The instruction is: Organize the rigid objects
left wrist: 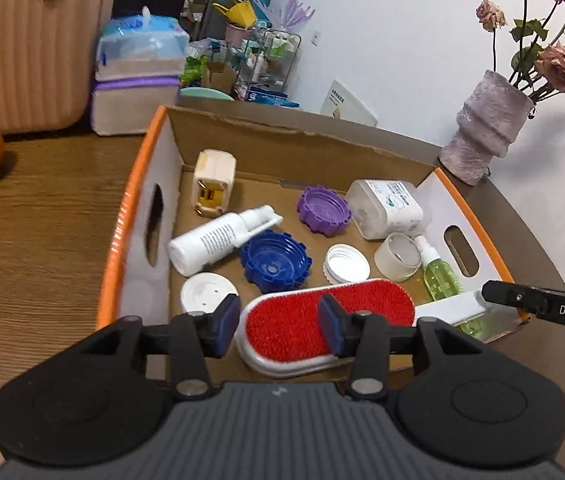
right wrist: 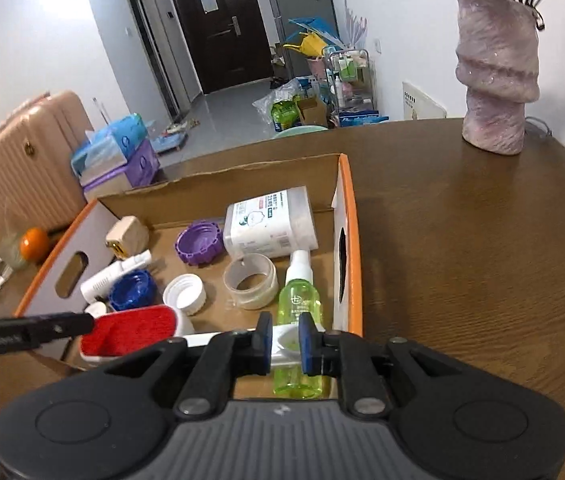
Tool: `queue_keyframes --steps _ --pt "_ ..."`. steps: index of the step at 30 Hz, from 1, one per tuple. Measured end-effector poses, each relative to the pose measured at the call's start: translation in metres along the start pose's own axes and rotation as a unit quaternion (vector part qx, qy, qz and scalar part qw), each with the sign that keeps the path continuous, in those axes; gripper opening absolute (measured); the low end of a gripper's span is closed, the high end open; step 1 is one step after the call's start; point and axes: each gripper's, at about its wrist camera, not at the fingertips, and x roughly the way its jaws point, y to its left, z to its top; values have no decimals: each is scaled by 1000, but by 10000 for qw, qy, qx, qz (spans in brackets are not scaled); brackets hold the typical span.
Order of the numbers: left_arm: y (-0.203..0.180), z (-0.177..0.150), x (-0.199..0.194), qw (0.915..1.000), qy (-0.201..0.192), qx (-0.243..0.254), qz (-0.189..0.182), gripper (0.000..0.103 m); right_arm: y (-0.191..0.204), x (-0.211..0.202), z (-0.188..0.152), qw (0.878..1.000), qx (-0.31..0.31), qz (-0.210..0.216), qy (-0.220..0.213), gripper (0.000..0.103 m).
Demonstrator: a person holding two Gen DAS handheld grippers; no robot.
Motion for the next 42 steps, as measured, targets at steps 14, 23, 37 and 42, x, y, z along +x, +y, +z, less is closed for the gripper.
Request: queue_keyframes --steps 14,23,37,42 --pt "-52 -26 -131 9843 -1206 1000 807 86 49 -111 -8 9969 -228 306 -689 42" --pt "-69 -66 -208 9647 -2302 1013 781 103 79 -179 -50 9797 -810 7 -1832 87" --pt "-72 -145 -229 9371 -3197 1279 578 103 82 -189 -146 9582 -521 -128 -2809 102" --pt "-67 -177 -235 9368 -3256 1092 668 103 83 -200 -180 9539 -552 -231 -2942 102"
